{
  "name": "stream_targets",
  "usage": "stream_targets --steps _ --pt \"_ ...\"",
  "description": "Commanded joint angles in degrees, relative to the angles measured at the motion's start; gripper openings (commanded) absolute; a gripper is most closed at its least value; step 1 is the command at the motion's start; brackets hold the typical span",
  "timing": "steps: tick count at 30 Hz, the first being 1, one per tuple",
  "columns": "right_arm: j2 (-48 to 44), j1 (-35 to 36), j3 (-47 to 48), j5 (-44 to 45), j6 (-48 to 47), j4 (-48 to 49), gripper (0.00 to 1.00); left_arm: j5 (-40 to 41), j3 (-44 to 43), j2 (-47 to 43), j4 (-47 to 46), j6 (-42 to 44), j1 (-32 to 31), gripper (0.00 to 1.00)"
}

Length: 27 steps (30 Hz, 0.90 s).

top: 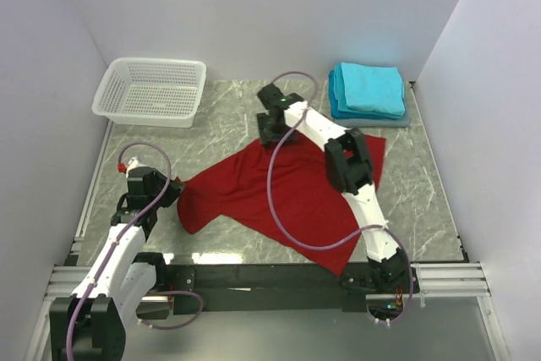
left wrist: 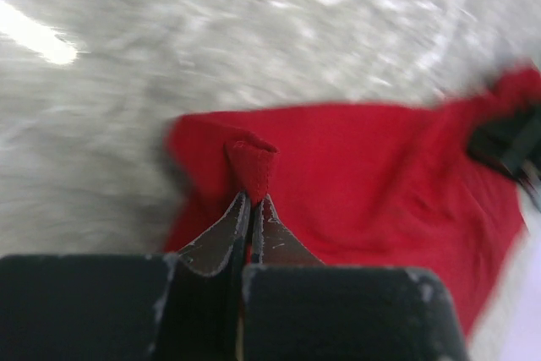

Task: Fold and stack the t-shirts
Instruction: Flatten the tshirt out

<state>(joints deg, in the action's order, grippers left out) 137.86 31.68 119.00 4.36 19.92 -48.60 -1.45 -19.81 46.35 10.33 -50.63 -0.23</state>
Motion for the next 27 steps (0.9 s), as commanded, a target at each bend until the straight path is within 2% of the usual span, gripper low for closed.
stream_targets --steps 1,4,8,11,13,14,15,20,21,25,27 --pt "5.8 4.8 8.9 -9.2 -2.4 -2.7 0.73 -9.8 1.2 -1.4 -8.0 1.2 0.1 0.01" --pt "8.5 6.5 13.7 -12.8 -4.7 -0.5 0.73 -12.9 1.9 -2.9 -9.6 2.5 0.1 0.01" --pt "5.0 7.0 14.3 -15.8 -6.7 5.4 0.73 -17.2 2.2 -5.9 -11.4 3.6 0.1 0.01" --pt "-0.4 6.9 13.3 -12.1 -8.7 5.9 0.73 -18.4 2.1 -7.8 -12.3 3.0 0.1 0.01" --pt "-7.1 7.0 8.5 -6.2 -9.1 6.0 0.74 -18.7 1.8 -8.8 -13.0 3.0 0.0 0.01" --pt "-10.0 6.9 5.6 -4.5 -9.2 6.5 0.74 -18.5 1.5 -9.3 -13.4 2.9 0.0 0.01" --pt "-12.9 6.8 -1.2 -1.3 -8.7 8.1 0.74 -18.1 1.2 -9.5 -13.7 2.8 0.0 0.01" --pt "-34.7 6.9 -23.9 7.2 -3.2 11.6 0.75 -18.9 -0.2 -8.7 -17.2 2.4 -0.2 0.01" --pt "-37.6 6.8 -30.9 8.0 -2.2 11.2 0.75 -19.1 -0.2 -8.6 -17.7 2.3 -0.2 0.01" --pt "-52.6 8.4 -47.2 6.8 2.5 6.4 0.75 -18.1 -0.4 -8.3 -17.8 2.2 -0.4 0.01" --pt "-58.7 11.4 -55.8 5.8 4.9 2.6 0.75 -17.5 -0.4 -8.5 -17.9 2.0 -0.6 0.01"
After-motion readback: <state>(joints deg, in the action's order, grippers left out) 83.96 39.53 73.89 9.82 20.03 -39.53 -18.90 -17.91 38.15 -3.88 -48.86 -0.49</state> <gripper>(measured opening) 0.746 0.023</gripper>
